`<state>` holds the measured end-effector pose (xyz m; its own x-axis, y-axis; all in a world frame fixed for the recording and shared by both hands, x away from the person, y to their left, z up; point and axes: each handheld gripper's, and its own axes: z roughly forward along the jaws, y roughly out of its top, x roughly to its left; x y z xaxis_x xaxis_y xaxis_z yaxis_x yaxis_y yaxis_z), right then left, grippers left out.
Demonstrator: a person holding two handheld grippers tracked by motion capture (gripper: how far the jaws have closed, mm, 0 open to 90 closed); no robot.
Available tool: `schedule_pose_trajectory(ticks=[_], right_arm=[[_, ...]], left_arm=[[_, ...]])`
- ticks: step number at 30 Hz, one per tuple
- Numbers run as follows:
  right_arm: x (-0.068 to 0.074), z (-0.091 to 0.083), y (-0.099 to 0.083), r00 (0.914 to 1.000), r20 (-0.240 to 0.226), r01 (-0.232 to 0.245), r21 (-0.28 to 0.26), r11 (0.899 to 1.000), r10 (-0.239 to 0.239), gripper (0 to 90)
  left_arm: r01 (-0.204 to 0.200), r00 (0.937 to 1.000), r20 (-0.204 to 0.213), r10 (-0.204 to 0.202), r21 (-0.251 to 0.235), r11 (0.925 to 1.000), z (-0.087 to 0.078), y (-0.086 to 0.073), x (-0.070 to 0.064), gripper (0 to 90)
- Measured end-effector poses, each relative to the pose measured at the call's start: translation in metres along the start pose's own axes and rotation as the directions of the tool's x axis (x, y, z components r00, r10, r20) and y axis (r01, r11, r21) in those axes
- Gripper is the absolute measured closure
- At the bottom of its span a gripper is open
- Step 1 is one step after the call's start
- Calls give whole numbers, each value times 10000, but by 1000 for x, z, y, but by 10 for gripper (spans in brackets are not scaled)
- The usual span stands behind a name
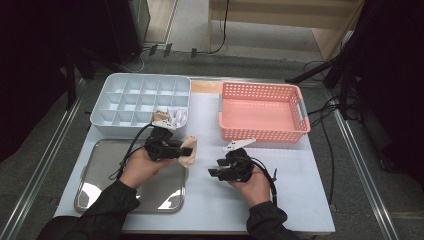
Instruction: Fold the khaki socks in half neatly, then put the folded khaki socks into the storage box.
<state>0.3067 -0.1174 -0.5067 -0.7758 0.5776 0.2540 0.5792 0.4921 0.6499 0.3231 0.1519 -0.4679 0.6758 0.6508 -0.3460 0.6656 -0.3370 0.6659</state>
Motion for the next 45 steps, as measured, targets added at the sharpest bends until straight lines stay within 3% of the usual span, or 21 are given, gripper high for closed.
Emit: schedule_pose_trajectory(ticks=[17,34,45], right_arm=[[-1,10,12,9997,-179,141,39,9999,-140,485],[-3,11,13,9998,-187,98,140,9999,-96,490],[-3,10,12,10000,-17,60,242,9997,-60,490]], left_arm=[[562,9954,-755,-593,-428,9975,-36,-6,22,706],[1312,9807,-1332,-1435,-967,9866,-69,-7,59,706],[1365,9755,-1553,-1556,-1269,9825,-88,3,73,706]])
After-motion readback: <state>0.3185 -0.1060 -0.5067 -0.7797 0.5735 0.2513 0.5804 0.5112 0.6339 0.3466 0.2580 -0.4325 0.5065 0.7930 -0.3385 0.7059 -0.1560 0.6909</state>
